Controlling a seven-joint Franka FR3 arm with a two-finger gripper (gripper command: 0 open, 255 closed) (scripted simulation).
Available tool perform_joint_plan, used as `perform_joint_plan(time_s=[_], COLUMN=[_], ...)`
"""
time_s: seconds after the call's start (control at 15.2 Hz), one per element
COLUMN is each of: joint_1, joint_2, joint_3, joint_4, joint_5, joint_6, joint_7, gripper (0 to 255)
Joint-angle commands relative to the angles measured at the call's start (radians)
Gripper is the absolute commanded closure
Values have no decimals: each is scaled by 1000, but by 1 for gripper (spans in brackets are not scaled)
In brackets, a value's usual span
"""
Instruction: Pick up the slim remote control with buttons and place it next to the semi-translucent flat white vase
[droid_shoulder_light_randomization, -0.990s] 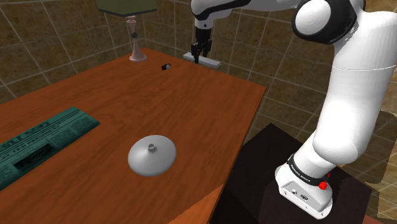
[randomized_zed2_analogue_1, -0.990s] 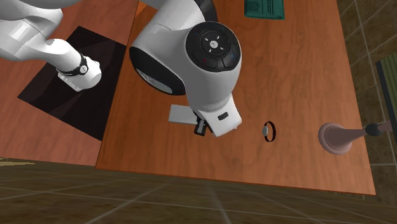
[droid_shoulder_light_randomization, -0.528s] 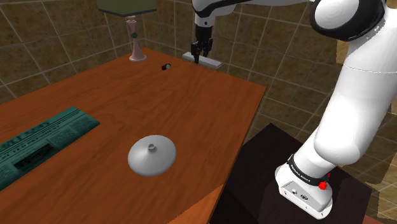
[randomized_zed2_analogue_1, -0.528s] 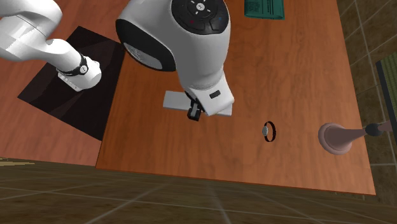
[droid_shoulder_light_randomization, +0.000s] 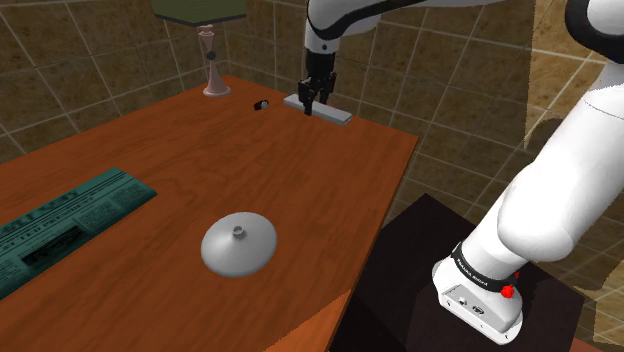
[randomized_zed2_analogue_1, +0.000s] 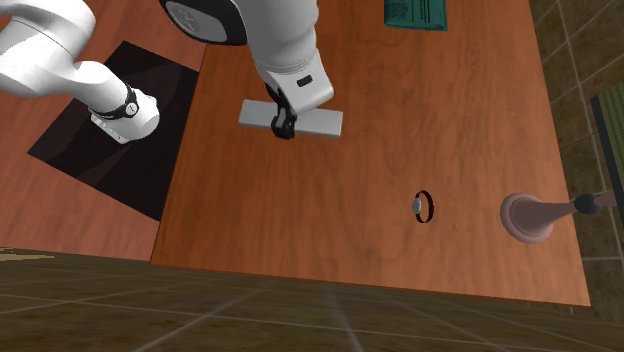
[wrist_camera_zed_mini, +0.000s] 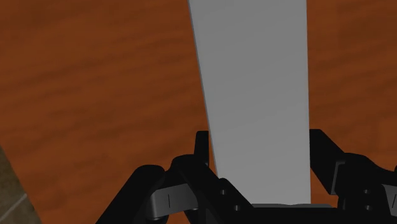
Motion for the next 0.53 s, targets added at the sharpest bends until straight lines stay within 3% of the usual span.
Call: perform_joint_plan(time_s=[0.0,0.46], joint_1=[16,81], joint_2=[-50,-214], joint_3=[15,88], joint_4=[-58,-243], joint_5=[0,21], joint_6=[9,33], joint_7=[32,159], gripper=[255,255])
